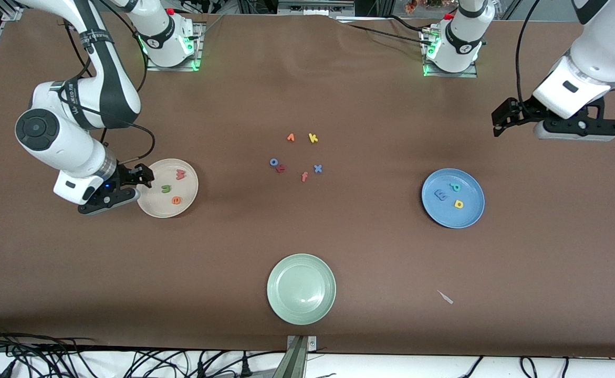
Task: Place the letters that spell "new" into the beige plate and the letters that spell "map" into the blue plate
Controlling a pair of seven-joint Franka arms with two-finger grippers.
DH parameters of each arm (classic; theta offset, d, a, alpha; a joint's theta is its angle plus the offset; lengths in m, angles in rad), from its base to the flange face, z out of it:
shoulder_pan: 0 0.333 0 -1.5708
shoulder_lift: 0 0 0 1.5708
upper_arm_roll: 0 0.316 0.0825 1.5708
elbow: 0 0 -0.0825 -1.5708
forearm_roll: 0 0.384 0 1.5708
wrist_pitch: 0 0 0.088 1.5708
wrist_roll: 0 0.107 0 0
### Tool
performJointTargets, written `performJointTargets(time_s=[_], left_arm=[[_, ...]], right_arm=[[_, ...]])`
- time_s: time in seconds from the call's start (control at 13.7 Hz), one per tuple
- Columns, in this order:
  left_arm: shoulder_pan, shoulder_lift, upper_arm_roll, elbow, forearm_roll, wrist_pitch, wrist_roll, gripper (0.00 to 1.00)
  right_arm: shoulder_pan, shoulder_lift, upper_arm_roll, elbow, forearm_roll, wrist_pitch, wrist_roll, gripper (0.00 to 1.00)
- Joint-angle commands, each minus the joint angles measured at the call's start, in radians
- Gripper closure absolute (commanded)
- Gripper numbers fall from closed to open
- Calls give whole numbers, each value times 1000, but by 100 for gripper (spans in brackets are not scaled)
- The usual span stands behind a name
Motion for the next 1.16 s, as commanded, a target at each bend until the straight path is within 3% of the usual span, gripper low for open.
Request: performJointTargets(time_s=[0.0, 0.29, 0.65, 1.09], left_arm=[[-10, -18, 29, -23, -27, -5, 26, 0], [-23, 8, 31, 22, -18, -33, 23, 0], [-29, 34, 23, 59, -15, -91, 15, 0], [-43, 29, 37, 68, -12, -91, 31, 0]], right_arm=[[8, -31, 18, 108, 51, -167, 92, 0], [11, -95, 32, 262, 68, -402, 157, 0], [9, -279, -29, 276, 69, -594, 116, 0], [9, -373, -86, 276, 75, -694, 88, 0]])
